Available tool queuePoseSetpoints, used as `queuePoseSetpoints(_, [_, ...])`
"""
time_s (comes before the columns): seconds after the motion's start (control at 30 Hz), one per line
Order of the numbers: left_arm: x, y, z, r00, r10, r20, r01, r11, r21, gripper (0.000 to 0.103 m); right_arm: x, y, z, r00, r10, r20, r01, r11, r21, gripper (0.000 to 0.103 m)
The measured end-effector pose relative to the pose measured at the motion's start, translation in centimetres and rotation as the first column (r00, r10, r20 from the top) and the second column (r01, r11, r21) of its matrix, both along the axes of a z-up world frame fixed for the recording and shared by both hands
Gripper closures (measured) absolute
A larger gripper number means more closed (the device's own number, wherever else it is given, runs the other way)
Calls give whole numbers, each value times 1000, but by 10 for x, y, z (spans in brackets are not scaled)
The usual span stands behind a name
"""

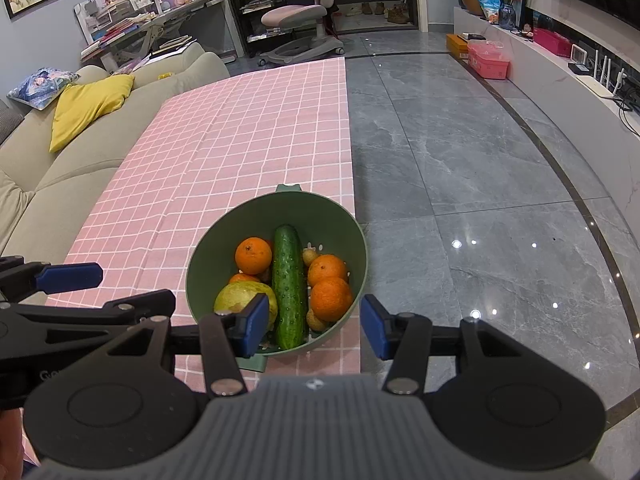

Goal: Organize fruits

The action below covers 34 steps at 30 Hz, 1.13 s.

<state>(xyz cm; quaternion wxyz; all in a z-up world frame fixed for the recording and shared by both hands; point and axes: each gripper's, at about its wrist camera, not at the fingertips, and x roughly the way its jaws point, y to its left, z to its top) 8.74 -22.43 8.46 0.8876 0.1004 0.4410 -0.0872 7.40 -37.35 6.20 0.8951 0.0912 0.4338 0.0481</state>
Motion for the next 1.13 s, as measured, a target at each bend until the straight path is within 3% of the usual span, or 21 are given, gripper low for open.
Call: queuePoseSetpoints(1.13, [-1, -1, -3, 1000, -12, 4, 12, 1000, -12, 18, -1, -2, -1, 1000, -4, -8, 4, 1000, -15, 55])
